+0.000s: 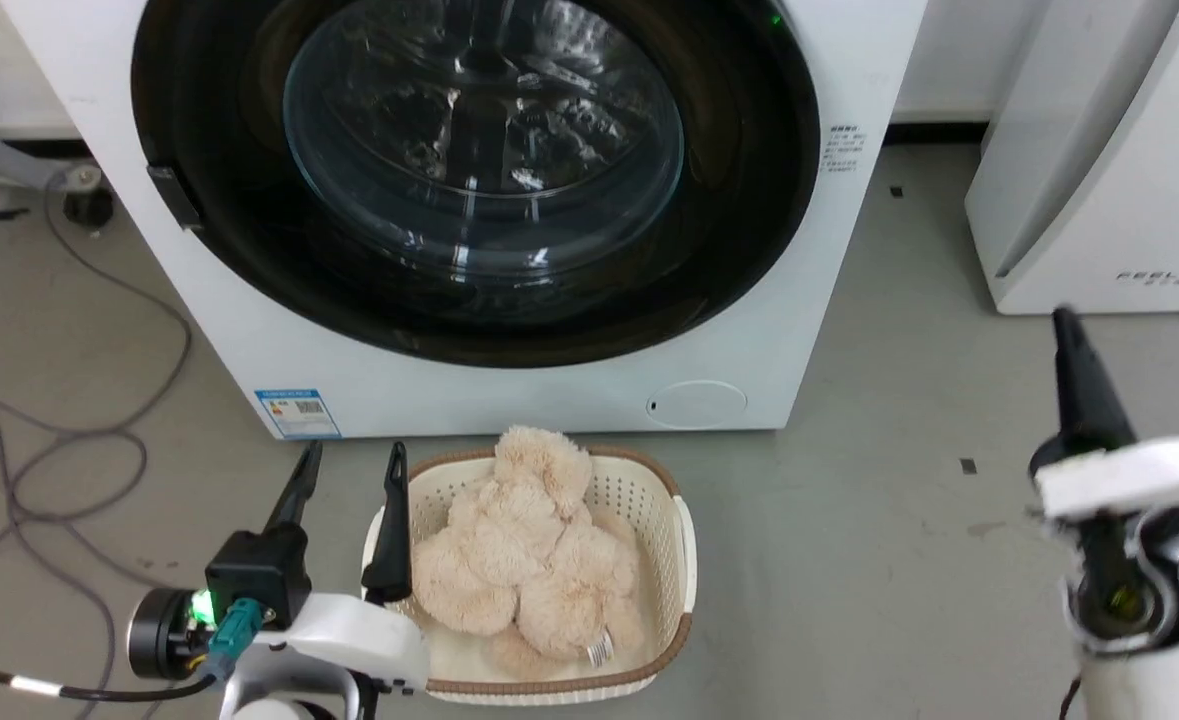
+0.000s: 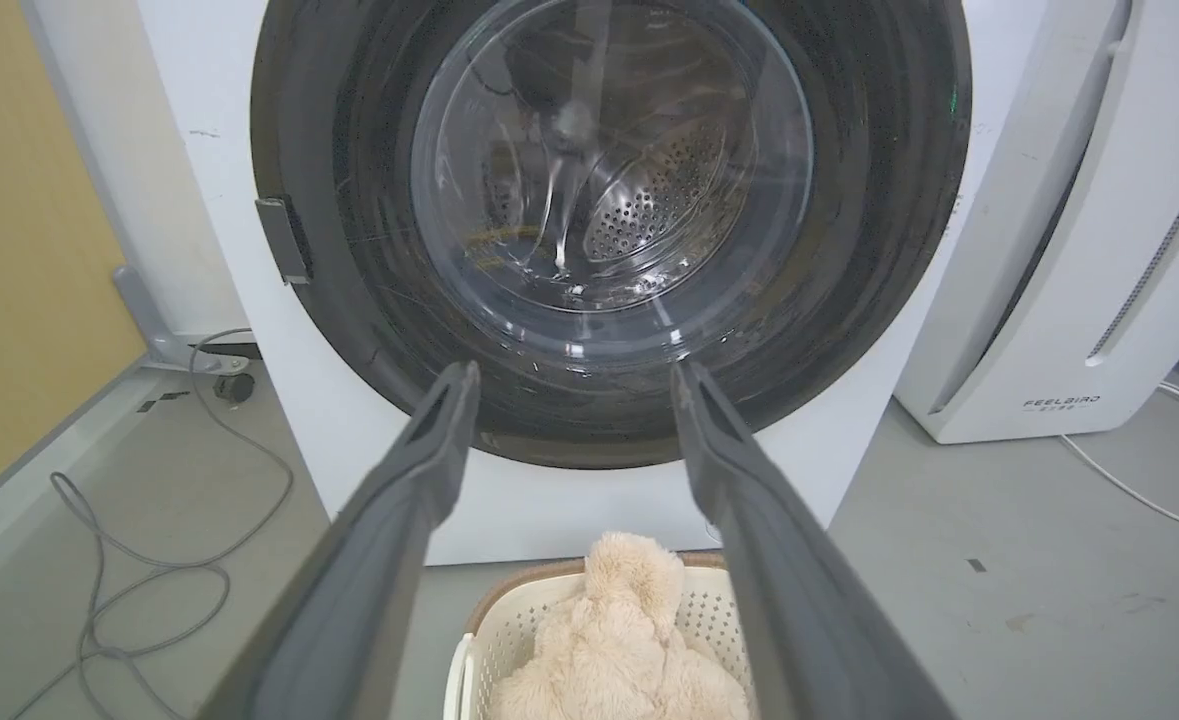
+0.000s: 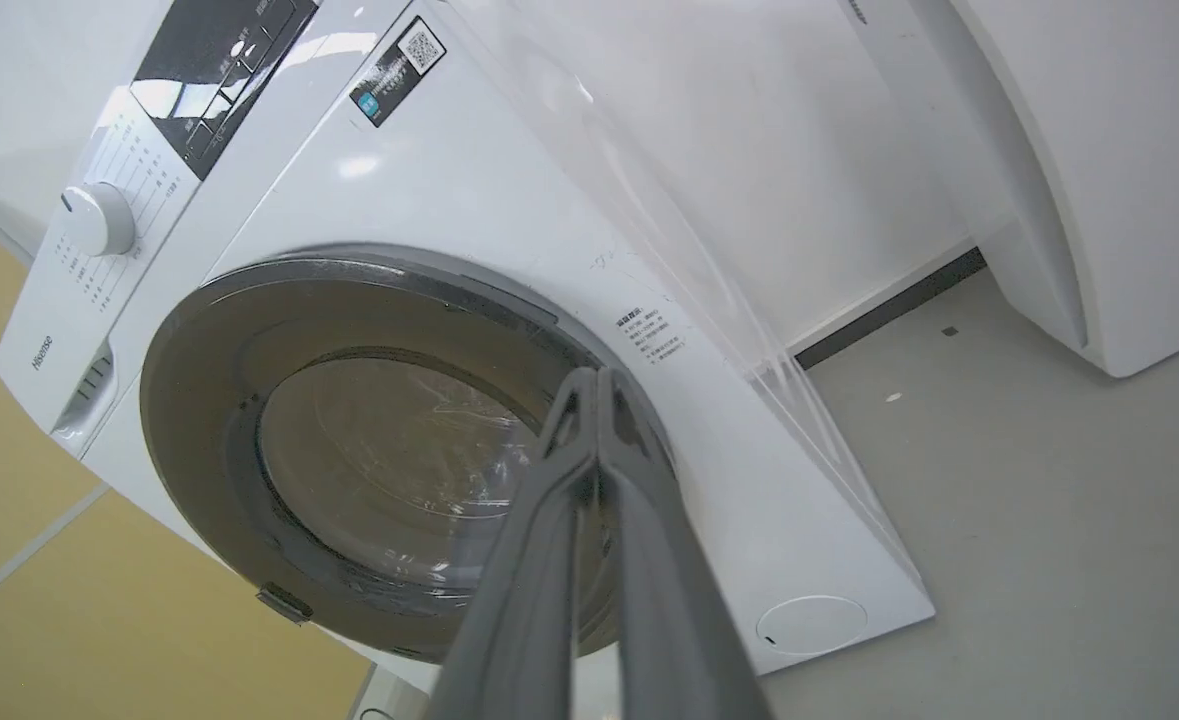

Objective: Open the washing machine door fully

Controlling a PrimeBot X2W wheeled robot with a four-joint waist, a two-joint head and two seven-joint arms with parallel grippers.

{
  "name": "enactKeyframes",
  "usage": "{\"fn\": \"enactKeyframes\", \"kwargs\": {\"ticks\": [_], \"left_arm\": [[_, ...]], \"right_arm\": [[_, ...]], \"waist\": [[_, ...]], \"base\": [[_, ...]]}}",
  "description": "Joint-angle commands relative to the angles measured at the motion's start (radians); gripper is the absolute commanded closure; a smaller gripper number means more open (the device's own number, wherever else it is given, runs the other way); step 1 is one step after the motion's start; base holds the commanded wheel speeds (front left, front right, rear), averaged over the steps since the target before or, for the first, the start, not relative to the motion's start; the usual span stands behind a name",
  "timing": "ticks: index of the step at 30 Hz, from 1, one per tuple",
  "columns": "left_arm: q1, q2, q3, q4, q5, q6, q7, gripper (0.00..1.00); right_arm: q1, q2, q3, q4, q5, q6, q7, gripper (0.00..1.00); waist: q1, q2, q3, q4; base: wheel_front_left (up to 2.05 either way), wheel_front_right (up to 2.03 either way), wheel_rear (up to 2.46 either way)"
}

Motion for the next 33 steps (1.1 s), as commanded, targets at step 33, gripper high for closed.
{"fn": "enactKeyframes", "kwargs": {"ticks": [33], "left_arm": [[-0.154, 0.001, -0.022, -0.098, -0.037, 0.004, -0.076, 0.00]], "right_arm": [[-0.875, -0.161, 0.226, 0.537, 0.360, 0.001, 0.346, 1.00]], "waist": [[-0.0001, 0.0000, 0.250, 0.041]], "base": [[0.00, 0.00, 0.00]]}}
